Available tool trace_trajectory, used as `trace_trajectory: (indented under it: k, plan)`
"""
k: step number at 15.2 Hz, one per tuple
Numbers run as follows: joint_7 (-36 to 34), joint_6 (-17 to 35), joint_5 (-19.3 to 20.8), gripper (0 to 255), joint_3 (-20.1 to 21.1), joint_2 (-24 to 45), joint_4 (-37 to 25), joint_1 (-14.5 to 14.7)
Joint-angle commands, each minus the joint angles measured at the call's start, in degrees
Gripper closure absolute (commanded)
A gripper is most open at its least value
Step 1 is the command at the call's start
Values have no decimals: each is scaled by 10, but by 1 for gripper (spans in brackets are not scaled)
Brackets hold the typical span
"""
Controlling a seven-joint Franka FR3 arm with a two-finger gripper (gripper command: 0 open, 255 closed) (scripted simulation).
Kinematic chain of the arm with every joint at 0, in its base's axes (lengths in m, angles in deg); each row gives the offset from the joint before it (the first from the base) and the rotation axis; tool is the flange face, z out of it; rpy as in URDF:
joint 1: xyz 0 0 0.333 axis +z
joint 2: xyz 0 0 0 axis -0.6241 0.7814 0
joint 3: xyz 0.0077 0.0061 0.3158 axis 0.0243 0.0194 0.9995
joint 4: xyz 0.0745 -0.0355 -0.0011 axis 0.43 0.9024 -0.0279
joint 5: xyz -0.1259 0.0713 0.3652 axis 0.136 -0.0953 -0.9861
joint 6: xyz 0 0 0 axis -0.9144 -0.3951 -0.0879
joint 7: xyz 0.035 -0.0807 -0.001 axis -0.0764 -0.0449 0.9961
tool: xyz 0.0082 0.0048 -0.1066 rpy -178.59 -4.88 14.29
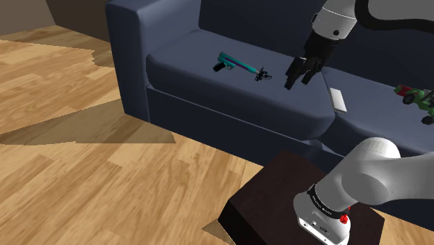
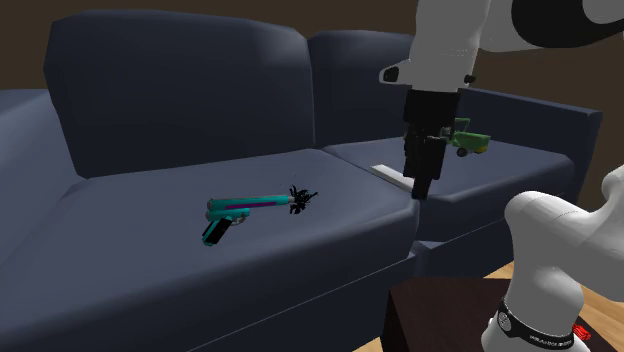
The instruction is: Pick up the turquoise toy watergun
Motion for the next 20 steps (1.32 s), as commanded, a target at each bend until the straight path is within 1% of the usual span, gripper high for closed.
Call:
trace_trajectory:
  k: [1, 6, 11, 15, 20]
  plan:
    - [0, 0, 0, 0, 0, 0, 0, 0]
    - [135, 57, 29, 0, -70, 81, -33, 17]
    - [269, 103, 34, 0, -131, 182, -93, 40]
    - [379, 127, 17, 0, -174, 272, -159, 61]
    - [517, 135, -29, 0, -212, 394, -264, 80]
